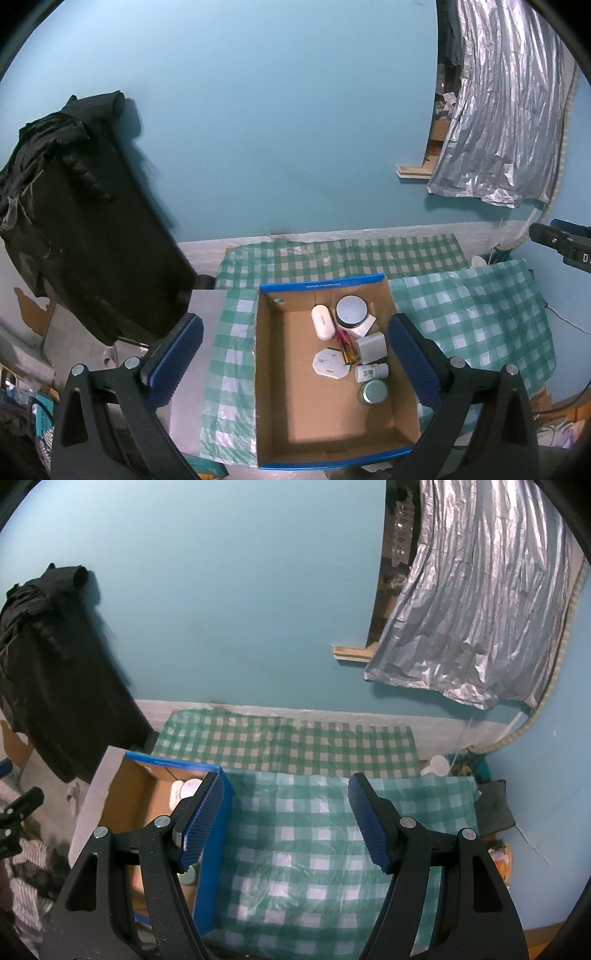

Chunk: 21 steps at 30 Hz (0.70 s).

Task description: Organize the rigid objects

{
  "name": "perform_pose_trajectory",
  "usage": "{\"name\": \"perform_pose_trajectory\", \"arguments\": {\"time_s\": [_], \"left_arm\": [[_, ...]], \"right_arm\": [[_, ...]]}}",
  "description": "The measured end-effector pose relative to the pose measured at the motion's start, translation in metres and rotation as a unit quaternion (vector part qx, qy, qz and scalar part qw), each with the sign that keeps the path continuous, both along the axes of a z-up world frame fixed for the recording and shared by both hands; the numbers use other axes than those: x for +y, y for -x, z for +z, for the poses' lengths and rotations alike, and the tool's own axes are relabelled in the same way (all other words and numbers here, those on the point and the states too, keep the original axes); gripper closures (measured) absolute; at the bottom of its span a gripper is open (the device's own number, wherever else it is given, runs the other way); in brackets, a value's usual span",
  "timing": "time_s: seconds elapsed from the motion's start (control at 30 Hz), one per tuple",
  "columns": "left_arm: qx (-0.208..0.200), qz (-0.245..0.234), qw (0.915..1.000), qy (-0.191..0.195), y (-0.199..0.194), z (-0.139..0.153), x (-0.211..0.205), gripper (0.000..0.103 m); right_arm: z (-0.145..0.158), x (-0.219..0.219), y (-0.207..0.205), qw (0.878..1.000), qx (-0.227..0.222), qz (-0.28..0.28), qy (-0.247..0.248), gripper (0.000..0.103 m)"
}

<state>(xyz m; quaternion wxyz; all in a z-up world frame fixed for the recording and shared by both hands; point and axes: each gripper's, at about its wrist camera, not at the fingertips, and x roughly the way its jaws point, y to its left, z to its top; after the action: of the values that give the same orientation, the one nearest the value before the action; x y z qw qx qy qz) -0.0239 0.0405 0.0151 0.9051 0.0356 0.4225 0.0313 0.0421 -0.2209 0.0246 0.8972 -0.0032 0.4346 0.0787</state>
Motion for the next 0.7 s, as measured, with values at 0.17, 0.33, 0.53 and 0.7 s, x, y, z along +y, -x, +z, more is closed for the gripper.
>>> {"name": "perform_pose_trajectory", "arguments": {"time_s": [0.17,0.33,0.53,0.7], "left_arm": [[-0.006,-0.001,1.0000,0.000,0.0005,0.0035,-0.0050,0.002],[-0.010,0.010,0.9999,0.005,-0.0005,0.0077,-0.0062,0.002],[-0.010,0.024,0.9997,-0.005,0.0008,0.0074,-0.0074,0.002],[-0.006,0.032,0.9994,-0.011,0.0022,0.0047,-0.0082,0.002]], "right_arm": [[-0.0015,-0.0023,-0.0024,1.000,0.001,0.007,-0.001,0.033],[-0.0023,-0.0035,-0.0020,1.000,0.000,0.016,0.007,0.033],[-0.0030,-0.0045,-0.0018,1.000,-0.002,0.017,0.007,0.033],[-0.0037,-0.0074,-0.0031,1.000,-0.001,0.016,0.006,0.033]]}}
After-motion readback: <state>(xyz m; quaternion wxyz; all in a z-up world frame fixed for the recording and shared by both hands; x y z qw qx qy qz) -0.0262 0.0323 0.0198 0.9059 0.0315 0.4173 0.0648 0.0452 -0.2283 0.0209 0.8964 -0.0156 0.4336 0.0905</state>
